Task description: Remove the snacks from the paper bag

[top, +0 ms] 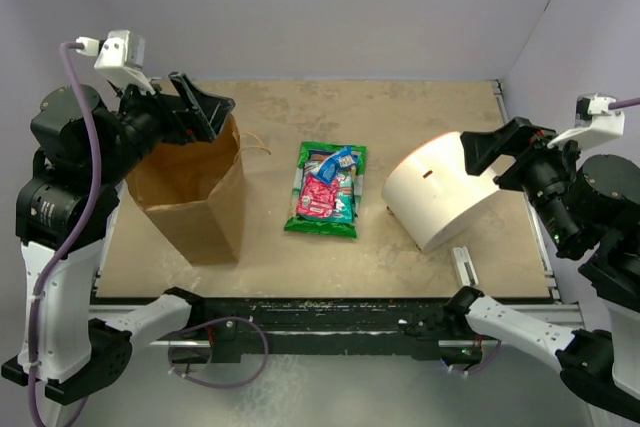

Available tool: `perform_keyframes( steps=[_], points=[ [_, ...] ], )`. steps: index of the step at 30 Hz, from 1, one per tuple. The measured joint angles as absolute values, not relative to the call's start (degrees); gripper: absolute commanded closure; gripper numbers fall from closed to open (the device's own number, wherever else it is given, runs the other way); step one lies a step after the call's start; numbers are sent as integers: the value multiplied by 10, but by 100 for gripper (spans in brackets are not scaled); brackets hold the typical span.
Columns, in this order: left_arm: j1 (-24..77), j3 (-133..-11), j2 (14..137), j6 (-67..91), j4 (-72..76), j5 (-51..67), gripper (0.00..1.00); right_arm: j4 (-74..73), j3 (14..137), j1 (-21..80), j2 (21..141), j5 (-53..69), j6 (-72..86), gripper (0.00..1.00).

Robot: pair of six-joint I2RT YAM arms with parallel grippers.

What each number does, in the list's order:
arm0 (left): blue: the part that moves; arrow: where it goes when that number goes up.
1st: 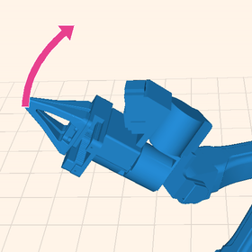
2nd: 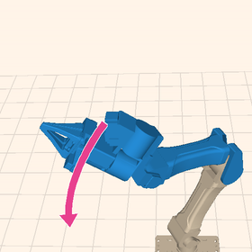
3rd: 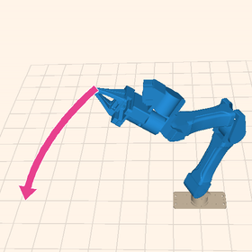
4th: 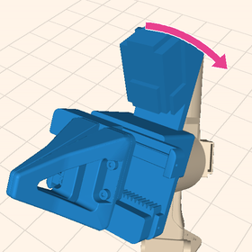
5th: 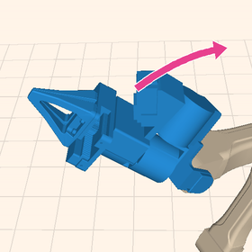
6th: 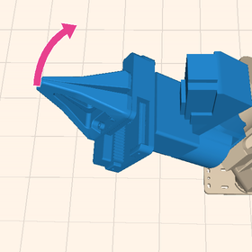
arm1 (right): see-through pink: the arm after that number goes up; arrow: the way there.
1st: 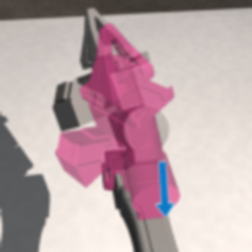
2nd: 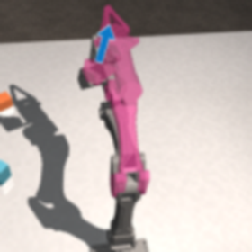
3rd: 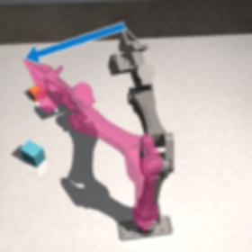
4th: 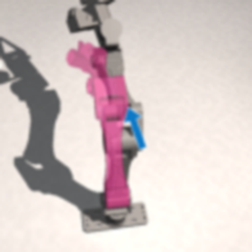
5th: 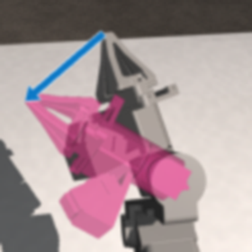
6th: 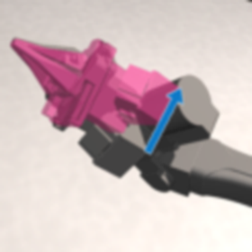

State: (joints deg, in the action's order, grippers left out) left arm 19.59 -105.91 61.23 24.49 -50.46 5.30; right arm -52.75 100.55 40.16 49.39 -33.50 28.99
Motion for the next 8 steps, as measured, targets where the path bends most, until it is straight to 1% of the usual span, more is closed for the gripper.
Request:
perform_keyframes(
  steps=[8],
  points=[
    [196, -1087, 609, 245, -507, 49, 1, -515, 1018, 402, 506, -338, 270, 1]
  ],
)
